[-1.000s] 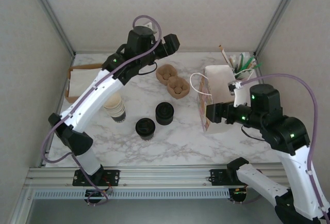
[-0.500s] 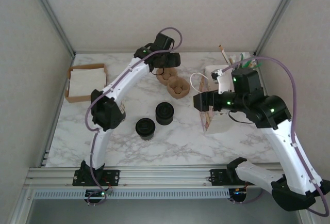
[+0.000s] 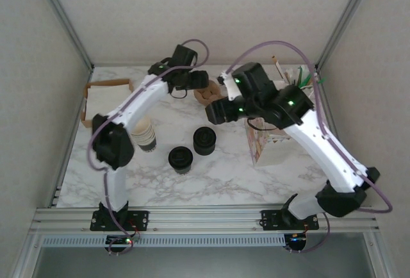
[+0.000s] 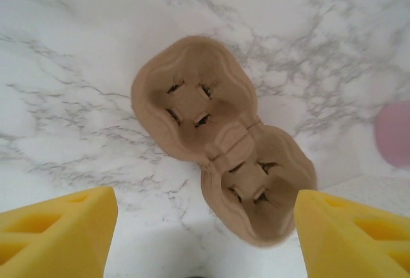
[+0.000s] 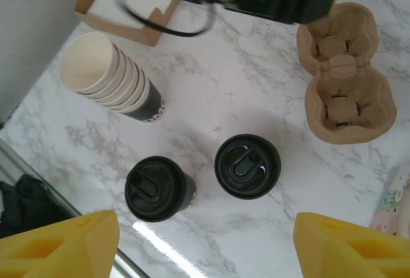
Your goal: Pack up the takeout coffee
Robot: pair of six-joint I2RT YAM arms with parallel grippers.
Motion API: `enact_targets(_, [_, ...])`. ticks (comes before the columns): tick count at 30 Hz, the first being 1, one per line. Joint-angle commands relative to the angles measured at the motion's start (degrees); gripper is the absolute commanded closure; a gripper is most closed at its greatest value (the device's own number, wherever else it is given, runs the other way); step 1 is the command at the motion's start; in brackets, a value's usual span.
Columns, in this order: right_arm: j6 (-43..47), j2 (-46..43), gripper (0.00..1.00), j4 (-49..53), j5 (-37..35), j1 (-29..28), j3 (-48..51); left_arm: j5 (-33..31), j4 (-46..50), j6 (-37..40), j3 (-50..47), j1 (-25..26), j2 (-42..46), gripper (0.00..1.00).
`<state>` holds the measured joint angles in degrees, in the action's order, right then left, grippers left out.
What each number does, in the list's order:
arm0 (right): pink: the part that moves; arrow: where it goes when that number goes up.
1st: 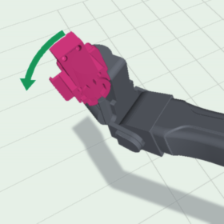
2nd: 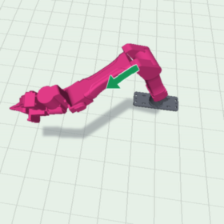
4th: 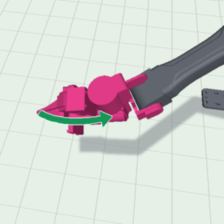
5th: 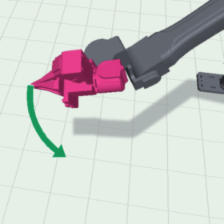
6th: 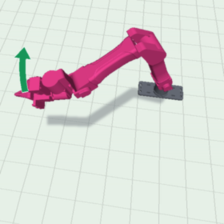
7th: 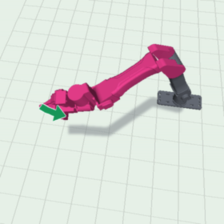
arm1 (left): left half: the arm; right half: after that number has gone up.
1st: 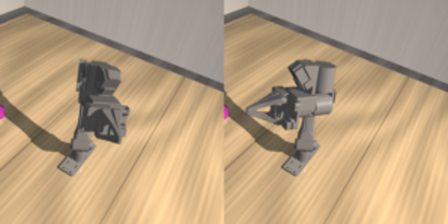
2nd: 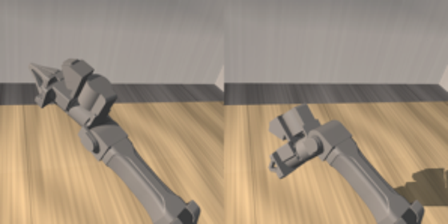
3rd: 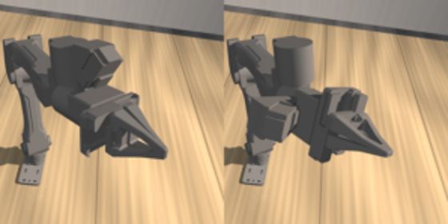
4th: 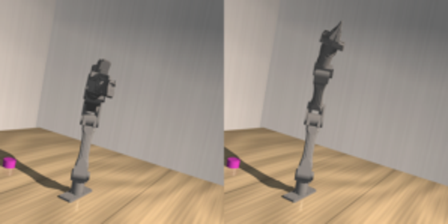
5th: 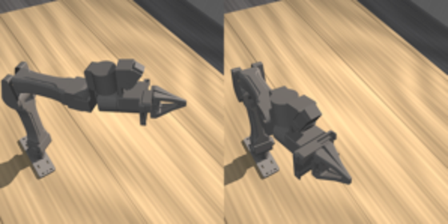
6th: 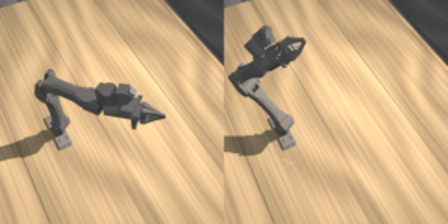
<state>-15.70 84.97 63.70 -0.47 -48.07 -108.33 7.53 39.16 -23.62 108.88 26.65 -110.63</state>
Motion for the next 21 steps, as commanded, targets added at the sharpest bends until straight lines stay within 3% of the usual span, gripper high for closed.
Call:
enact_targets(1, [-2.4, 6.7, 0.29, 4.5, -6.1, -0.7, -6.7, -2.2, -8.4, -2.4, -7.9, -3.3, 13.0, 0.24])
enact_targets(11, [-5.7, 29.5, 0.21, 15.9, -14.0, -1.6, -31.1, -9.6, -18.7, -6.5, -35.0, -12.4, 40.9, 0.16])
enact_targets(17, [-5.8, 42.4, 0.16, 22.6, -18.7, -2.0, -45.2, -10.0, -20.0, -6.3, -39.4, -14.1, 46.4, 0.11])
enact_targets(21, [-6.9, 45.9, 0.17, 21.7, -18.4, -0.3, -44.4, -8.1, -20.8, -6.4, -40.4, -14.7, 46.5, 0.11])
